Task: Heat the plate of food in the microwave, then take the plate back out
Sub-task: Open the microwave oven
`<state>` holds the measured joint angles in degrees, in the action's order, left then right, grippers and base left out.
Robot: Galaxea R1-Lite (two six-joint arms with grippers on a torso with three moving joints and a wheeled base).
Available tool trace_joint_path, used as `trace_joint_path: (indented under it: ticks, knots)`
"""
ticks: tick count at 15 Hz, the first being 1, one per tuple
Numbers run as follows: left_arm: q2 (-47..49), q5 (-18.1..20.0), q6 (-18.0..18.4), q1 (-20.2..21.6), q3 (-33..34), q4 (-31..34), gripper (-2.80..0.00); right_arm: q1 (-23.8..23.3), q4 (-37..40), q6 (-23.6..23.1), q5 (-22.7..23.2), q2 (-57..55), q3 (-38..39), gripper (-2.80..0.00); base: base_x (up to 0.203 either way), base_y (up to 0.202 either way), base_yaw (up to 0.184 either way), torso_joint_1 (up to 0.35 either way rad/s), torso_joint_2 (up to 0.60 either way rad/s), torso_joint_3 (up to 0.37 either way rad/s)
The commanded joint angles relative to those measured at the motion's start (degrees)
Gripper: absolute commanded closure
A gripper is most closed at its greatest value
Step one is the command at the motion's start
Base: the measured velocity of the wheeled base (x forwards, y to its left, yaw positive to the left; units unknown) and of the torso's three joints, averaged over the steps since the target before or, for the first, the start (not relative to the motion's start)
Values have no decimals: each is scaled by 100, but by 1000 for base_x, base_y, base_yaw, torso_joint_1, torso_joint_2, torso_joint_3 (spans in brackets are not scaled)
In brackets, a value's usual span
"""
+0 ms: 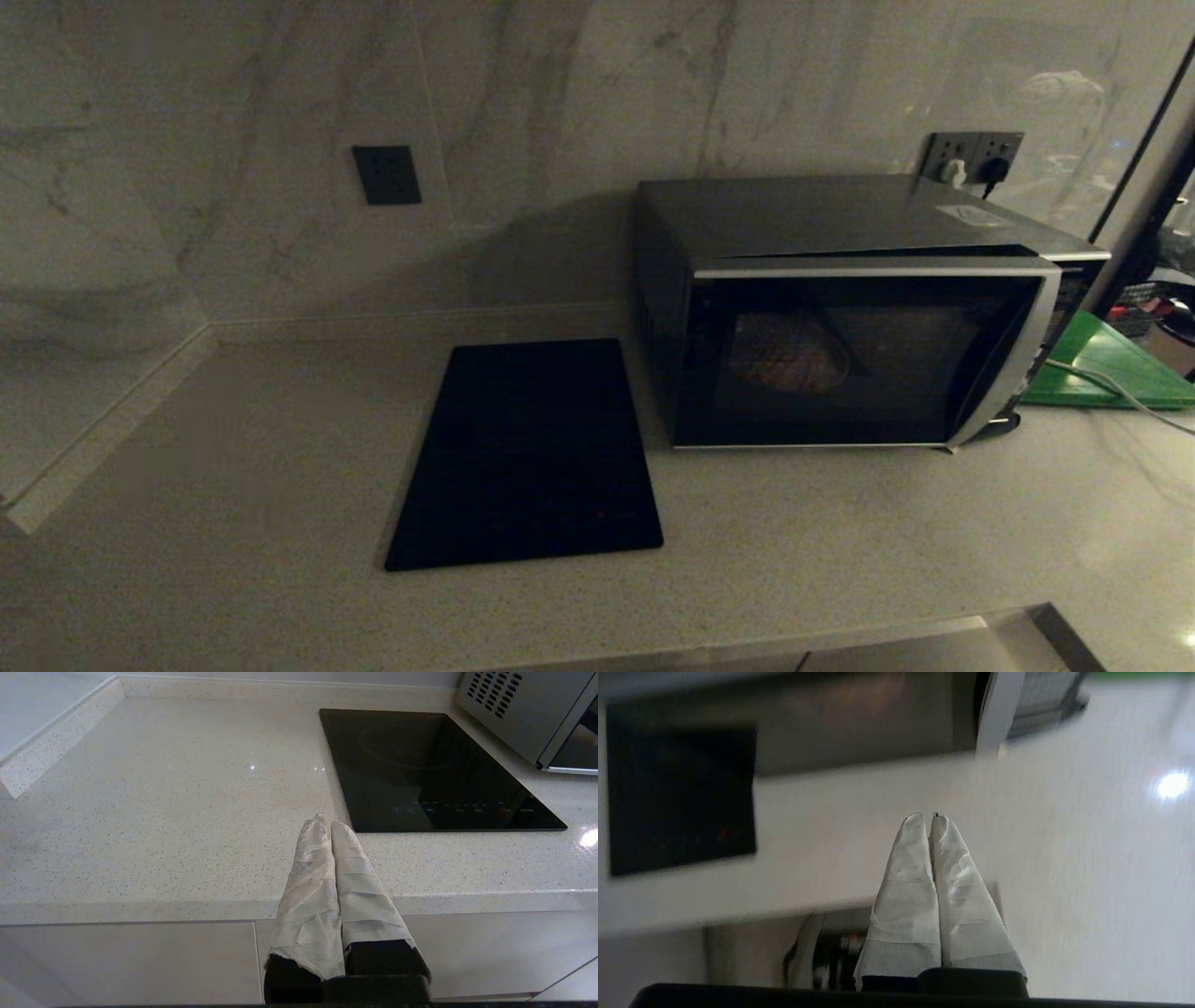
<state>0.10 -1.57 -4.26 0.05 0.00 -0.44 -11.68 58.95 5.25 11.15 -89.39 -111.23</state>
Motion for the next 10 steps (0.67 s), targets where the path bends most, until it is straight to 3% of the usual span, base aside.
trace_joint_path:
  ticks: [1, 5, 10]
  knots:
    - [-1, -5, -5, -4, 0, 0, 0, 7, -1023, -9, -141, -355, 330, 0, 0, 0, 0, 0, 0, 0]
    - [-1, -1, -5, 4, 0, 0, 0, 45, -2091, -16, -253, -862, 535, 0, 0, 0, 0, 0, 0, 0]
    - [-1, -1, -5, 4, 0, 0, 0, 123, -2778, -34, -257, -1236, 629, 0, 0, 0, 0, 0, 0, 0]
